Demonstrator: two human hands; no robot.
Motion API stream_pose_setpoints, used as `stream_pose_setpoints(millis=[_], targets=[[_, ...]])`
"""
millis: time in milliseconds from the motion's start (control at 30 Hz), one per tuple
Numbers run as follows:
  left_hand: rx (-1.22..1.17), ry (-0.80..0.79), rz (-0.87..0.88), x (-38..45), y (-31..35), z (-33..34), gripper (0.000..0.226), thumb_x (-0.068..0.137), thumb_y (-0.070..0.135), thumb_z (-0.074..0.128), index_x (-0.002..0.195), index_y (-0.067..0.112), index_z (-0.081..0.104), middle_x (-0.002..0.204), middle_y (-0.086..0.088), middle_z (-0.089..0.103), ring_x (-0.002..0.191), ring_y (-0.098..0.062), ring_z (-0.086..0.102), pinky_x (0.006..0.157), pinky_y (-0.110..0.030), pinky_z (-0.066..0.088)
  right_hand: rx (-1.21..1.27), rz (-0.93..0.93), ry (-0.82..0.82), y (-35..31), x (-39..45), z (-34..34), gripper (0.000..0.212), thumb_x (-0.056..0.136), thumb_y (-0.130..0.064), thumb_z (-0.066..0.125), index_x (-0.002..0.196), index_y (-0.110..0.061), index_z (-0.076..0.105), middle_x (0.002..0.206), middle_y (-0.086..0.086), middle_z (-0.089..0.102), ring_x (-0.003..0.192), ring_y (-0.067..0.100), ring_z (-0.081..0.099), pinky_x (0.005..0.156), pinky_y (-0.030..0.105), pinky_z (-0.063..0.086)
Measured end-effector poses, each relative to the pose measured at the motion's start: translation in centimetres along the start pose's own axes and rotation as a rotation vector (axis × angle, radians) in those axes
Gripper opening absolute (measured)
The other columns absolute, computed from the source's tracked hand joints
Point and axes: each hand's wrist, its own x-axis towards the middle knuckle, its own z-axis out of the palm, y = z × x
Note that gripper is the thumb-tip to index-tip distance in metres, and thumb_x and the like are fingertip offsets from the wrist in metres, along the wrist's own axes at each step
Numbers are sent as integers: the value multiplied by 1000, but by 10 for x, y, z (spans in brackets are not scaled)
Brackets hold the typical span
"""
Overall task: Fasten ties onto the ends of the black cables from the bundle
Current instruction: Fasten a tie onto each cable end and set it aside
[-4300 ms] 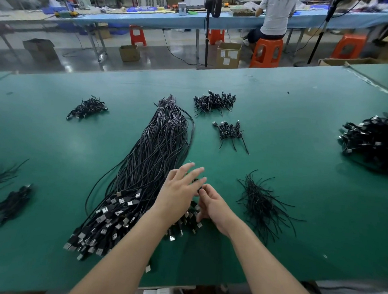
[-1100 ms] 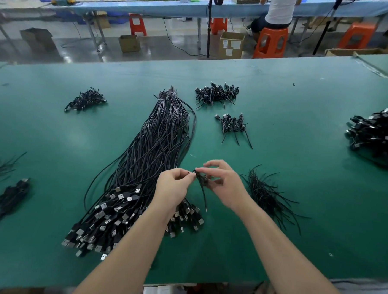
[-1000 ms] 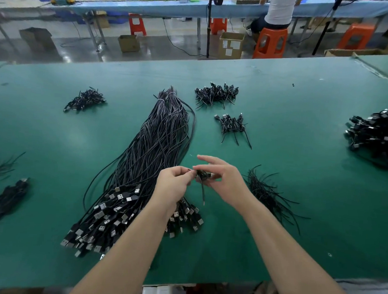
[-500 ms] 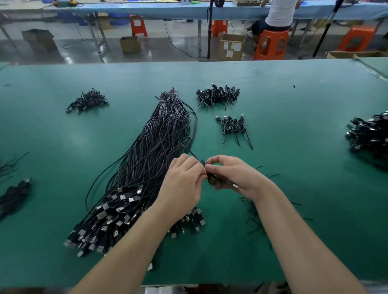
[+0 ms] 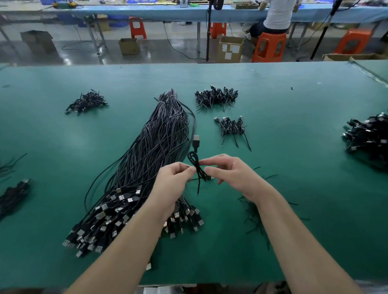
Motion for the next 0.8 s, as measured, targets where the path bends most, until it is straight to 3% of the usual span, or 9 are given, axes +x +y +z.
stream_pose_setpoints(millis=[200,367,633,800], targets=[[21,-65,-25,-6,-2,9,19,93,25,72,84,8,73,68,4,61,67,-10,51,69,-26,41,49,-29,101,3,-2,11,7,93,-21,72,93,-26,77,76,-3,70,65,7,54,62,21,47],[-151,-131,-61,-7,-1,9,22,93,21,70,73,22,77,71,6,67,73,-10,59,75,-31,41,61,-43,140,2,-3,11,13,95,-18,68,104,-16,77,88,9,75,70,12,56,73,29,53],[-260,-188,-88,-5,-1,2,20,90,18,74,70,21,77,68,6,63,66,-8,55,68,-28,39,31,-70,157,-4,-6,18,12,97,-15,65,103,-20,74,87,2,72,71,10,58,81,36,55],[-235,-132,-54,-6,-3,3,15,89,15,75,75,17,76,66,5,64,67,-9,53,70,-28,42,1,-56,177,-3,-7,19,23,96,-14,67,116,-6,73,83,-6,71,69,3,60,78,21,52]])
